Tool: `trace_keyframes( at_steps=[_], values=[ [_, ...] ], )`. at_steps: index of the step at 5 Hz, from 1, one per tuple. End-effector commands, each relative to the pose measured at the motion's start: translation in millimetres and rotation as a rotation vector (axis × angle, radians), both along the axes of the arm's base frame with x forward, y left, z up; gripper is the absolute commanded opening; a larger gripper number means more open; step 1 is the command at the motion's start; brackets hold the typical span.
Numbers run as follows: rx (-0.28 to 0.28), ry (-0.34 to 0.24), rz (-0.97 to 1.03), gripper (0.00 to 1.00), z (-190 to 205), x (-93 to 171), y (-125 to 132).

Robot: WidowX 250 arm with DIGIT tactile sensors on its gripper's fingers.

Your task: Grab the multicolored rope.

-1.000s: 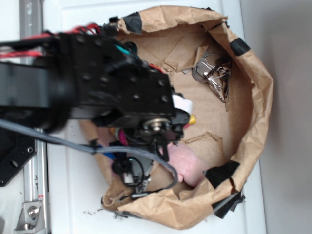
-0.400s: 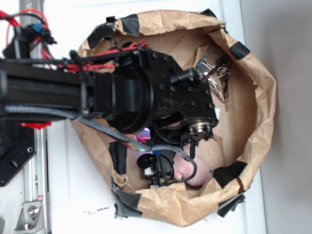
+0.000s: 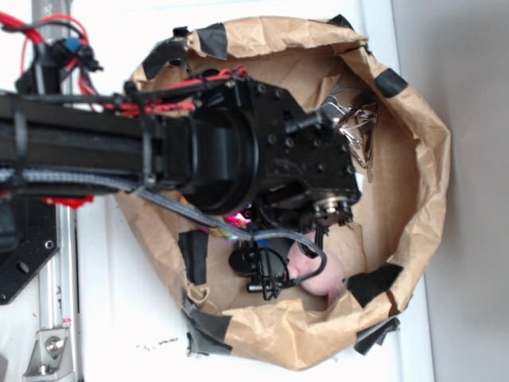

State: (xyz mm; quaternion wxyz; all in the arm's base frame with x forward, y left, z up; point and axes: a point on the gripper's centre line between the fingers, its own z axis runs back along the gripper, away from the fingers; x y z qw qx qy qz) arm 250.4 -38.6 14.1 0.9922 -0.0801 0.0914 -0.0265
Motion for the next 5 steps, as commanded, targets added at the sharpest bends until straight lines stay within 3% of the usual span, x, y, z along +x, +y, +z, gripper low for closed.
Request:
trace_keyframes(
  at_steps=[1,2,3,4,5],
  values=[
    [0.161,-0.045,-0.023,0.0,31,0,17],
    [0.172,-0.159,0.101,0.0,81,9,51],
    [0.207,-0.349,0.084,0.0,134,3,61],
    [0.134,-0.442,0.111,0.0,181,-5,59],
    [0.123,-0.451,0.115,0.0,171,-4,59]
  ],
)
